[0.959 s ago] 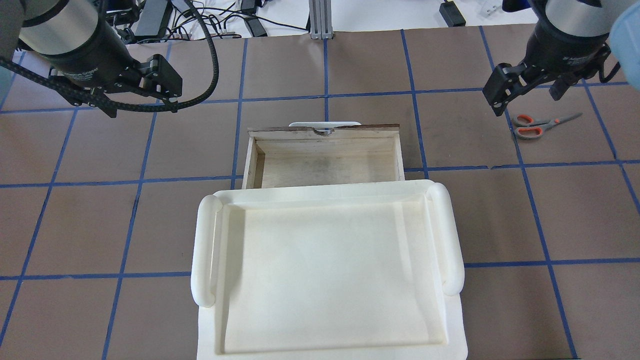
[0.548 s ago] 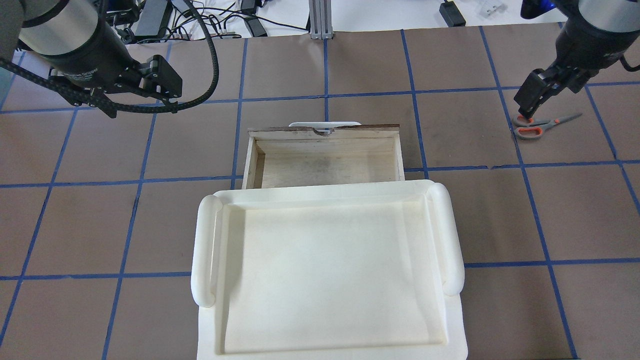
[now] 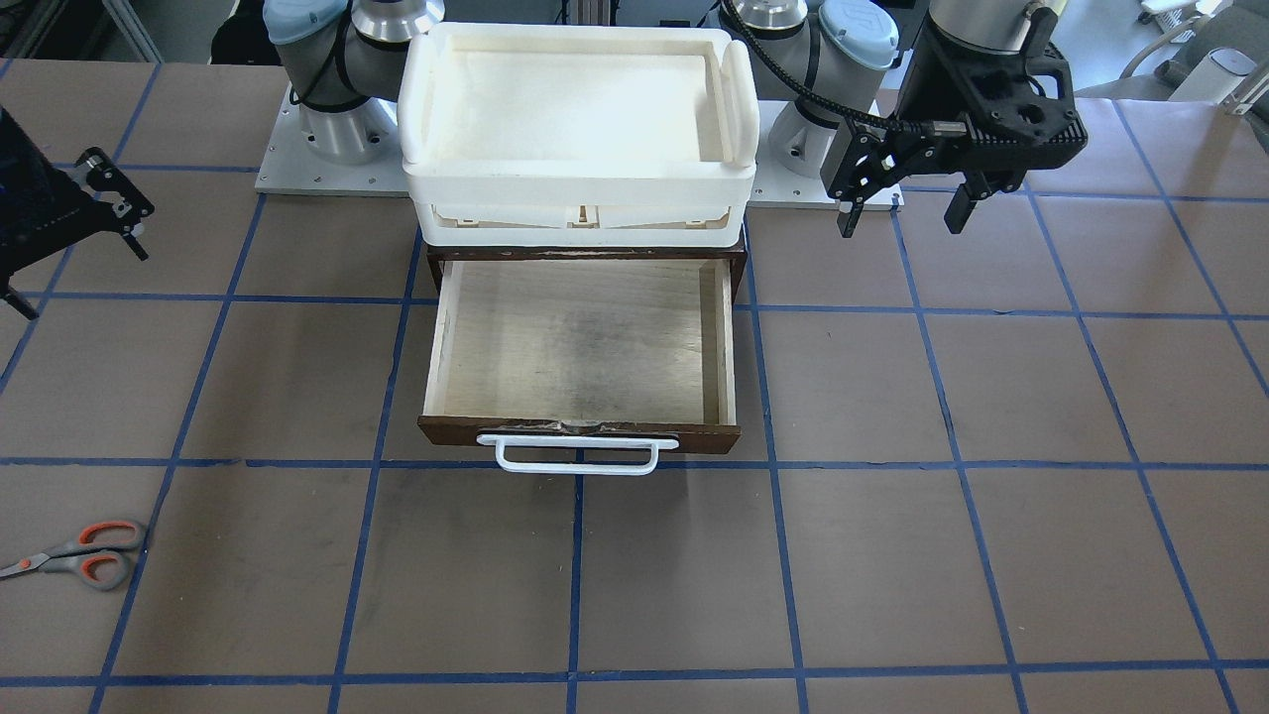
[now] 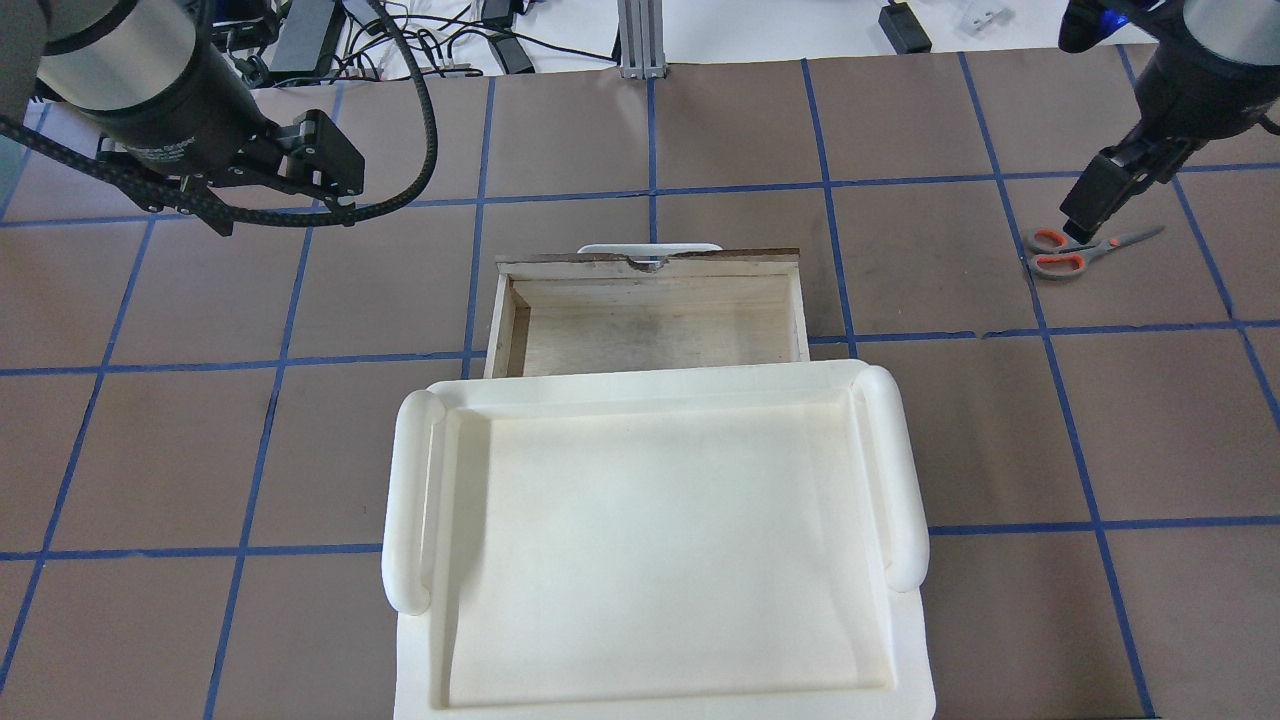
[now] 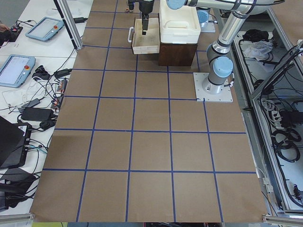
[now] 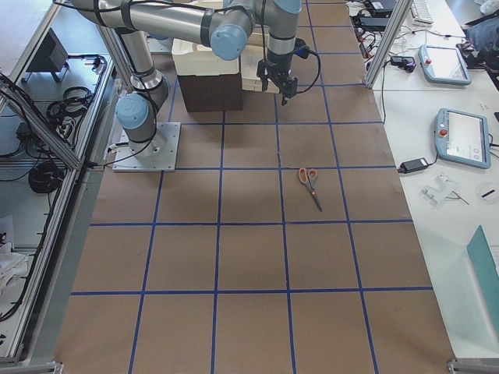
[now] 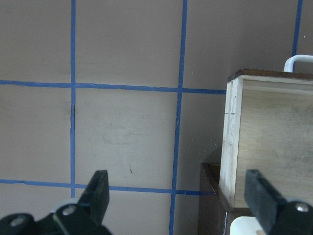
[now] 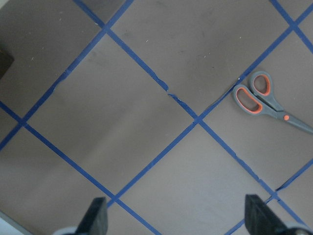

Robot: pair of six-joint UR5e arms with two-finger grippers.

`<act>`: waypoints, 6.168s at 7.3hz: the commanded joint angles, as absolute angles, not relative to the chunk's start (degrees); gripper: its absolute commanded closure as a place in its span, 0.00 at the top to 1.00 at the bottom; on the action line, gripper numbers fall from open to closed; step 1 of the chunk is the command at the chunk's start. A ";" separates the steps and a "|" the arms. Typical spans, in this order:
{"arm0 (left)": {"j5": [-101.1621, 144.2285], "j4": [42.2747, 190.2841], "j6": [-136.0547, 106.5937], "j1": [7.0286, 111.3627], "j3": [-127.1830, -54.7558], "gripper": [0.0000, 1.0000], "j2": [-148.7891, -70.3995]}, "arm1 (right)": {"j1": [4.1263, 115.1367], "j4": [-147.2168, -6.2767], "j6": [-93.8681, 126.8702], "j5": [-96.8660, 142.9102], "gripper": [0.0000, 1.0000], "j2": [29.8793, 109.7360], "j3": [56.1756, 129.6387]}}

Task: Put scissors in drawer and close it
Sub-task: 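Lower the right gripper over the scissors handles and align with them, then close the right gripper on the scissors and lift them, then carry the scissors with the right gripper over the open drawer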

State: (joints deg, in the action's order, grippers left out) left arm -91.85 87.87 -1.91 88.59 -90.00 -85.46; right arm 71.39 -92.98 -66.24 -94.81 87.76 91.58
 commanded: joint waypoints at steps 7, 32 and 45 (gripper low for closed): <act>-91.85 87.89 -1.85 88.59 -90.26 1.00 -85.34 | 64.69 -123.53 -107.79 -96.86 1.00 63.57 91.67; -91.76 87.80 -1.67 88.59 -90.35 1.00 -85.34 | 63.35 -124.15 -124.57 -89.38 0.00 59.92 88.86; -91.67 81.74 -6.15 94.75 -90.09 1.00 -89.57 | 109.94 -105.64 -50.67 -92.20 0.00 75.23 89.38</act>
